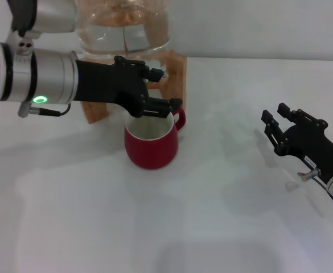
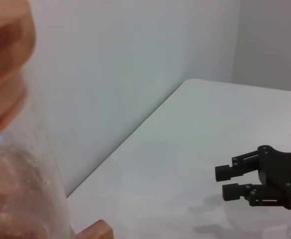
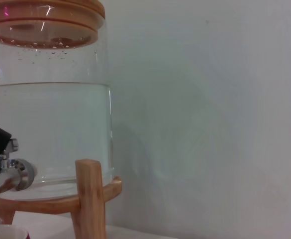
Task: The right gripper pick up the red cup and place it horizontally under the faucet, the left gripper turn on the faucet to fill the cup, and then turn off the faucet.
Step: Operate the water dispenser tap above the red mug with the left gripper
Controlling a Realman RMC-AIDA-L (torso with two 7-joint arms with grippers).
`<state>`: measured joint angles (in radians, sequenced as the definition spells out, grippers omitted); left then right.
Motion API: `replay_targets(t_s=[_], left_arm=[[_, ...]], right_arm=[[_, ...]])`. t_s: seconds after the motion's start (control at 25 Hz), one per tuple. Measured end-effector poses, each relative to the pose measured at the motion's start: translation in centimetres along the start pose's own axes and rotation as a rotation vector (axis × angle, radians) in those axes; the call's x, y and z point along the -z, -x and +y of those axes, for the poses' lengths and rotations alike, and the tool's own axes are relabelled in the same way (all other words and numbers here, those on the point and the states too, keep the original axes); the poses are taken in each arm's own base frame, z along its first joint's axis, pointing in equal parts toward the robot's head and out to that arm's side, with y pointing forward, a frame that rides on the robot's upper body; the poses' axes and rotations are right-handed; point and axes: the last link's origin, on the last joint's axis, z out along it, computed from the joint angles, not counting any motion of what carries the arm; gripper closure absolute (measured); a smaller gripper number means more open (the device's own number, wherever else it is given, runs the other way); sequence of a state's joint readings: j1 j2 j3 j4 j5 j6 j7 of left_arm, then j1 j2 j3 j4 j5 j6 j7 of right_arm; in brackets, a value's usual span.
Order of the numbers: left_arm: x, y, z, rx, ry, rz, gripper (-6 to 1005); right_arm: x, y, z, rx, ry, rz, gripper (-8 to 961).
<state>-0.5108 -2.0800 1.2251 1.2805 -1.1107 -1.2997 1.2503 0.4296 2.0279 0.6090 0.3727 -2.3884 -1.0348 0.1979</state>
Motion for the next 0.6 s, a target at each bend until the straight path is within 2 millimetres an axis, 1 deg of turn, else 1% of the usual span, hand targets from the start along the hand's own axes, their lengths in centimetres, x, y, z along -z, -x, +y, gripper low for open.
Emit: replay_targets(t_s=[0.24,0.6], left_arm=[[-0.68,-0.49,-0.04,-0.008,0.019,-0.001,240],[-0.80,-0.75,-0.01,-0.012,0.022,0.001,240]], right_arm=[[0.00,0.02,0.00,0.000,0.000,-0.002,590],[0.01,0.06,-0.04,-0.001,-0.002,-0.005,590]])
